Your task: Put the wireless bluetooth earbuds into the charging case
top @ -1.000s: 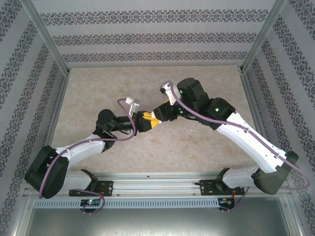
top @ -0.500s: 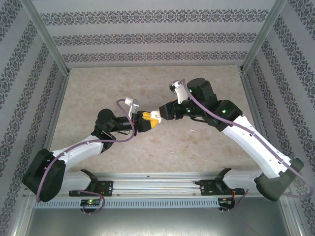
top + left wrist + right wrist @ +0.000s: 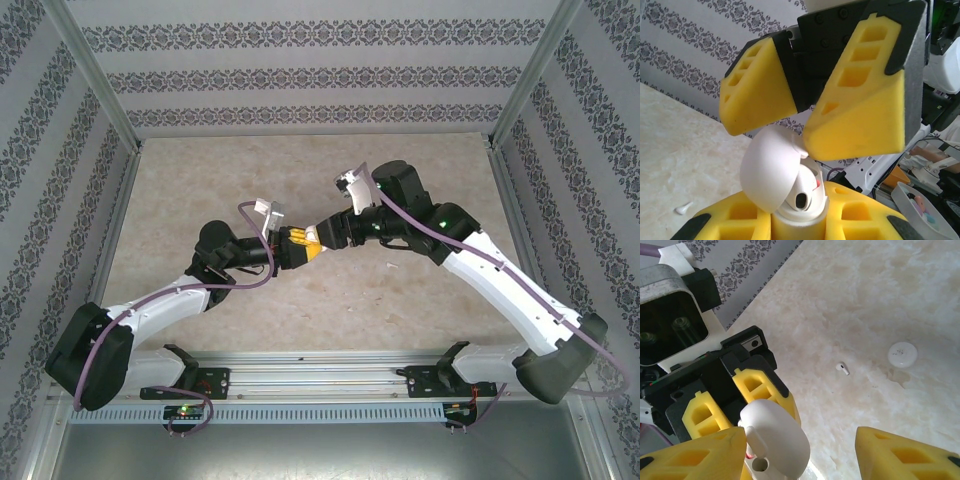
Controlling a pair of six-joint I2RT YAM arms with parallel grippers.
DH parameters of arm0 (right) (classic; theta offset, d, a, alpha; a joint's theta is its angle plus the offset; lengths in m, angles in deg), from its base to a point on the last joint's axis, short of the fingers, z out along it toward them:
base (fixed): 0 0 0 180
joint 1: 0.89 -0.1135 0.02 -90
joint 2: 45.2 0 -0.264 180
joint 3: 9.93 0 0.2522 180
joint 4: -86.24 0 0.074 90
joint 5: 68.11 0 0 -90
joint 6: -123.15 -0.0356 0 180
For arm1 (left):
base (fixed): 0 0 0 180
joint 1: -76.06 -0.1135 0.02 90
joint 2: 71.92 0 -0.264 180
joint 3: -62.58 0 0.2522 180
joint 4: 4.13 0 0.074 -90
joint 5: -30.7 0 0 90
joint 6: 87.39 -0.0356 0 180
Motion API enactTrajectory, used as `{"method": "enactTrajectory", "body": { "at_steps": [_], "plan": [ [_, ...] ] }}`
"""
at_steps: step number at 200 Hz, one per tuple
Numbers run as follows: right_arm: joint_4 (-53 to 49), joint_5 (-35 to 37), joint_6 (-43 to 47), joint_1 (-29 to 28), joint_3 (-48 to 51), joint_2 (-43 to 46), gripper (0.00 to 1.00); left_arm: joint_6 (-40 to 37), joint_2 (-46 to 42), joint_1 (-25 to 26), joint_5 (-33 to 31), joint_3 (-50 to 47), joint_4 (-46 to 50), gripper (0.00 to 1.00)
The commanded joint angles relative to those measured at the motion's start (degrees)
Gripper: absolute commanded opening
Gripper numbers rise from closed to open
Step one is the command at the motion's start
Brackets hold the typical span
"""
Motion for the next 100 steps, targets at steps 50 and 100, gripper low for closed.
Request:
{"method": "enactTrajectory", "body": {
  "at_steps": [50, 100],
  "plan": [
    [1.06, 0.06, -4.37, 4.28, 0.31, -0.23, 0.58, -2.87, -3.17, -0.47, 0.85, 2.32, 0.31, 0.0],
    [-0.53, -2.4, -5.16, 4.62, -1.16, -0.23, 0.58, -5.59, -4.56, -0.5, -0.32, 2.13, 3.48, 0.0]
  ]
}}
